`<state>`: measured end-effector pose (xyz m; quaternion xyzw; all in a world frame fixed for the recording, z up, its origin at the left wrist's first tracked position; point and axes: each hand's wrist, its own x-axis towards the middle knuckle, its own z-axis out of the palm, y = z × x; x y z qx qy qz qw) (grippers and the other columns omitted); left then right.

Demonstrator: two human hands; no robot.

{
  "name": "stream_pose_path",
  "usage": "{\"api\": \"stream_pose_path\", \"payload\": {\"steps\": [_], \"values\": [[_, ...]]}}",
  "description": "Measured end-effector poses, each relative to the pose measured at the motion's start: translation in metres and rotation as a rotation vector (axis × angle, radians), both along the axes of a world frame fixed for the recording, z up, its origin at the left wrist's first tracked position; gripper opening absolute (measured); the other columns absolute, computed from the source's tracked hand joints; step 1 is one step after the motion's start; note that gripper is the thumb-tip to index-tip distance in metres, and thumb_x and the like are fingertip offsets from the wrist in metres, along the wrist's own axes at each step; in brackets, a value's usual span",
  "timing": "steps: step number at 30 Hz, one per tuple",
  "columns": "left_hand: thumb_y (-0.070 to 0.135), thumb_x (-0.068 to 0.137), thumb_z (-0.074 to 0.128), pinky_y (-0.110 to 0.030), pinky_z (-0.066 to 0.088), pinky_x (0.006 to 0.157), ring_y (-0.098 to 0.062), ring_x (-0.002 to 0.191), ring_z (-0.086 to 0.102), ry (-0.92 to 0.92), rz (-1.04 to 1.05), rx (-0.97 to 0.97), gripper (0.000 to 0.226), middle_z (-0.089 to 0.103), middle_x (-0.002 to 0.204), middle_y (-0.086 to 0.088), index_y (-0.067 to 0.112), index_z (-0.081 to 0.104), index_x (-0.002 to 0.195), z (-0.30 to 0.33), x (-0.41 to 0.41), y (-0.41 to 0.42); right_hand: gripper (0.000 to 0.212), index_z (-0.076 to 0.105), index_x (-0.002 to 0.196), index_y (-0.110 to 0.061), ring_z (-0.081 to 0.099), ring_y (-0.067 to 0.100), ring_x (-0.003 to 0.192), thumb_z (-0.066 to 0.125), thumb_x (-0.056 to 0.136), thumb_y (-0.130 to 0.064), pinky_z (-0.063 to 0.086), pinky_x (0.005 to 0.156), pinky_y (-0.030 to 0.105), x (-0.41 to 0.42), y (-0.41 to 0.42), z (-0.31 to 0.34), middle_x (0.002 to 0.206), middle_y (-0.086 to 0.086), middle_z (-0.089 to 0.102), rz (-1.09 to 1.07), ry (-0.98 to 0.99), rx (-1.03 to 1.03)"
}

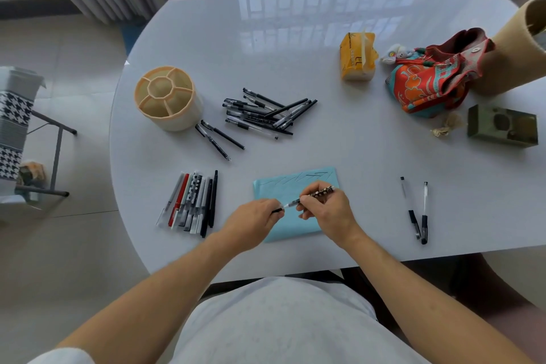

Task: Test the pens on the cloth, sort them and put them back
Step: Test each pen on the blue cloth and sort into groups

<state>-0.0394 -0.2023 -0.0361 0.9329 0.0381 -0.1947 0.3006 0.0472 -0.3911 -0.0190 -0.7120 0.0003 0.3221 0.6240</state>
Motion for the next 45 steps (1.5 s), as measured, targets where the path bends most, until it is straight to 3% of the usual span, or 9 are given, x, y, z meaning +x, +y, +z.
{"api": "stream_pose_path", "payload": {"steps": [11,15,20,24,27,29,37,41,45], "values": [[0.021,0.105,0.041,-0.038,0.047,0.064,-0.021,0.071,0.059,0.036,0.042,-0.088,0.022,0.068,0.081,-0.001,0.015,0.053,0.087,0.021,0.004,-0.014,0.010,0.072,0.093,-0.005,0.074,0.028,0.071,0.066,0.098,-0.010,0.063,0.071,0.034,-0.009,0.006,-0.001,0.079,0.015,0.076,-0.020,0.039,0.019],[0.030,0.104,0.041,-0.028,0.040,0.059,-0.008,0.066,0.057,0.084,0.075,-0.084,0.026,0.070,0.081,0.007,0.021,0.057,0.086,0.016,-0.002,-0.011,0.010,0.071,0.092,-0.006,0.071,0.022,0.066,0.068,0.096,-0.015,0.063,0.070,0.035,-0.010,0.015,-0.003,0.078,0.011,0.076,0.057,0.002,-0.069],[0.042,0.101,0.040,-0.038,0.043,0.062,-0.023,0.075,0.058,0.189,0.103,0.068,0.040,0.062,0.079,0.000,0.018,0.059,0.075,0.007,-0.009,0.007,0.016,0.074,0.085,-0.012,0.067,0.016,0.065,0.072,0.091,-0.028,0.062,0.075,0.042,-0.002,0.046,-0.011,0.078,0.003,0.075,0.303,-0.026,-0.276],[0.041,0.100,0.049,-0.033,0.028,0.052,-0.022,0.065,0.051,0.151,0.283,0.153,0.045,0.048,0.068,0.000,0.022,0.044,0.059,-0.004,-0.026,0.034,0.025,0.075,0.088,-0.017,0.062,0.013,0.069,0.072,0.088,-0.041,0.055,0.072,0.036,0.016,0.085,-0.021,0.078,0.005,0.071,0.282,-0.137,-0.358],[0.040,0.096,0.061,-0.032,0.049,0.064,-0.021,0.080,0.064,0.178,0.439,0.138,0.025,0.068,0.086,-0.001,0.016,0.066,0.093,-0.010,-0.041,0.054,0.024,0.075,0.107,-0.017,0.066,0.016,0.084,0.072,0.088,-0.033,0.053,0.081,0.030,0.038,0.120,-0.029,0.086,-0.003,0.069,0.281,-0.289,-0.448],[0.039,0.093,0.067,-0.033,0.054,0.070,-0.018,0.083,0.065,0.196,0.531,0.123,0.028,0.070,0.095,0.000,0.017,0.062,0.110,-0.012,-0.048,0.065,0.028,0.072,0.116,-0.015,0.067,0.022,0.095,0.068,0.091,-0.029,0.053,0.090,0.033,0.053,0.144,-0.034,0.095,-0.001,0.070,0.327,-0.385,-0.522],[0.037,0.089,0.068,-0.030,0.031,0.047,-0.019,0.065,0.053,0.252,0.544,0.199,0.029,0.052,0.069,0.003,0.018,0.046,0.088,-0.014,-0.052,0.090,0.026,0.070,0.114,-0.017,0.064,0.031,0.108,0.058,0.095,-0.029,0.050,0.086,0.035,0.080,0.201,-0.052,0.117,0.010,0.070,0.550,-0.705,-0.829],[0.043,0.089,0.061,-0.030,0.027,0.046,-0.021,0.064,0.052,0.298,0.429,0.316,0.028,0.050,0.066,0.003,0.018,0.050,0.081,-0.013,-0.047,0.099,0.017,0.071,0.098,-0.016,0.065,0.029,0.099,0.059,0.091,-0.024,0.052,0.083,0.035,0.079,0.200,-0.054,0.104,0.008,0.073,0.467,-0.616,-0.796],[0.050,0.089,0.060,-0.029,0.039,0.050,-0.019,0.061,0.057,0.311,0.393,0.334,0.037,0.058,0.065,0.002,0.019,0.051,0.070,-0.016,-0.045,0.102,0.005,0.070,0.088,-0.014,0.072,0.021,0.081,0.068,0.085,-0.016,0.059,0.080,0.036,0.074,0.170,-0.045,0.084,0.005,0.075,0.197,-0.340,-0.507]]}}
